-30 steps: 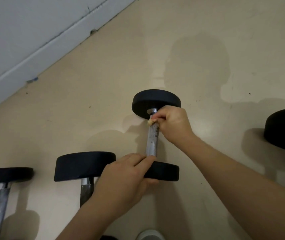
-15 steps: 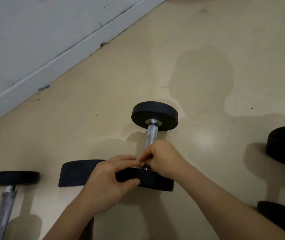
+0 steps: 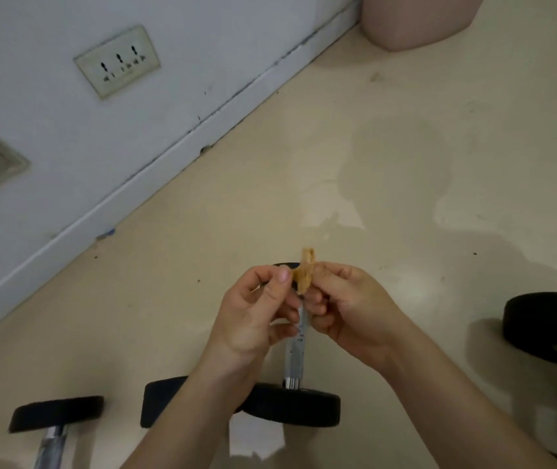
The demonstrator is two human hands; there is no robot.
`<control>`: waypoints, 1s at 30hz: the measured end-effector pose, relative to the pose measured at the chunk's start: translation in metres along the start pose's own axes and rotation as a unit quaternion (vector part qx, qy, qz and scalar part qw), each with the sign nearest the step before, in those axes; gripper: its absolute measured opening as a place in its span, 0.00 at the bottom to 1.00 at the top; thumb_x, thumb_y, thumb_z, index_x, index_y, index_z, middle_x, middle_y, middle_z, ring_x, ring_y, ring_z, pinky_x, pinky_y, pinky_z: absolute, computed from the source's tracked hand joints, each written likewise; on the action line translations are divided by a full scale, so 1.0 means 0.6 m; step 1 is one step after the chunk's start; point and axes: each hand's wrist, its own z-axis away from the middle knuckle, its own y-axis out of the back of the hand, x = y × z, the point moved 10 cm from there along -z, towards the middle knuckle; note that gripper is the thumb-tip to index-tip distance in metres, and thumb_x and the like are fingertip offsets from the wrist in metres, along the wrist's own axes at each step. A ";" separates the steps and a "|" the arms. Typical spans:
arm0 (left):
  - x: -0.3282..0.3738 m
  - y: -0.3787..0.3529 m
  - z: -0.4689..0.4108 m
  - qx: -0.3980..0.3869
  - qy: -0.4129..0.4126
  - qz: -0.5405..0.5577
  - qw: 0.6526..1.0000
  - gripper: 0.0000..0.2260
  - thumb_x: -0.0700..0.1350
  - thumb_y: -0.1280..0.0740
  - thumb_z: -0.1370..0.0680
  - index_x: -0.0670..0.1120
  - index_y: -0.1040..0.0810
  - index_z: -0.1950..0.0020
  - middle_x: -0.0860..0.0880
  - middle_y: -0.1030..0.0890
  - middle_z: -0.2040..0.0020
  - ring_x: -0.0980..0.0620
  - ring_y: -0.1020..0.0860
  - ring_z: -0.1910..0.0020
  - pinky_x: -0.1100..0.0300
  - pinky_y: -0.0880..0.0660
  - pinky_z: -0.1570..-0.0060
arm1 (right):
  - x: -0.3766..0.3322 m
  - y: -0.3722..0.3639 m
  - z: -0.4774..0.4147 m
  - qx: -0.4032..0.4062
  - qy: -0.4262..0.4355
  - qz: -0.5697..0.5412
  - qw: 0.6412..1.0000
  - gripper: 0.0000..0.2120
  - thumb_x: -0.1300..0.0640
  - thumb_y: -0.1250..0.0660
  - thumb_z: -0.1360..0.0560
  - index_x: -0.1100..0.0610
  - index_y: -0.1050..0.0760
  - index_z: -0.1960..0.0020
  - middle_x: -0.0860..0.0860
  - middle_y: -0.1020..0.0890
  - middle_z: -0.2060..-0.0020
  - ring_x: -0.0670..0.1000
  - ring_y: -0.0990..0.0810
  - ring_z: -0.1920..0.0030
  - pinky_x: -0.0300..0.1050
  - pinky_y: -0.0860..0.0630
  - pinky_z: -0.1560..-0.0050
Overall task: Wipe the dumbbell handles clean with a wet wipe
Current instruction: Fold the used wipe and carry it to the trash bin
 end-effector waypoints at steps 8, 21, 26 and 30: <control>0.195 -0.128 0.136 -0.028 0.087 0.037 0.995 0.09 0.49 0.31 0.30 0.44 0.18 0.59 0.46 0.22 0.67 0.53 0.25 0.66 0.58 0.27 0.60 | -0.178 -0.070 0.212 0.105 -0.039 -0.053 0.992 0.15 0.48 0.33 0.29 0.55 0.27 0.69 0.50 0.33 0.76 0.46 0.39 0.74 0.38 0.43 0.74; 0.778 -0.385 0.455 -0.072 0.022 -0.057 0.996 0.05 0.35 0.28 0.29 0.44 0.16 0.57 0.40 0.16 0.57 0.43 0.20 0.57 0.51 0.23 0.52 | -0.722 -0.281 0.675 0.148 0.077 0.021 0.986 0.13 0.61 0.30 0.29 0.60 0.23 0.45 0.58 0.17 0.53 0.53 0.18 0.55 0.42 0.23 0.57; 0.892 -0.482 0.550 -0.107 0.076 0.044 0.990 0.07 0.36 0.36 0.23 0.40 0.17 0.54 0.44 0.21 0.64 0.53 0.26 0.69 0.62 0.27 0.68 | -0.881 -0.319 0.820 0.208 0.175 0.168 0.948 0.12 0.68 0.29 0.30 0.60 0.22 0.47 0.58 0.17 0.55 0.53 0.16 0.60 0.43 0.20 0.59; 0.938 -0.553 0.599 -0.135 0.046 -0.022 0.990 0.08 0.44 0.34 0.23 0.43 0.17 0.51 0.47 0.23 0.66 0.53 0.29 0.69 0.62 0.28 0.68 | -0.949 -0.314 0.909 0.253 0.228 0.221 0.914 0.05 0.60 0.33 0.25 0.57 0.20 0.51 0.53 0.15 0.61 0.51 0.16 0.61 0.43 0.20 0.59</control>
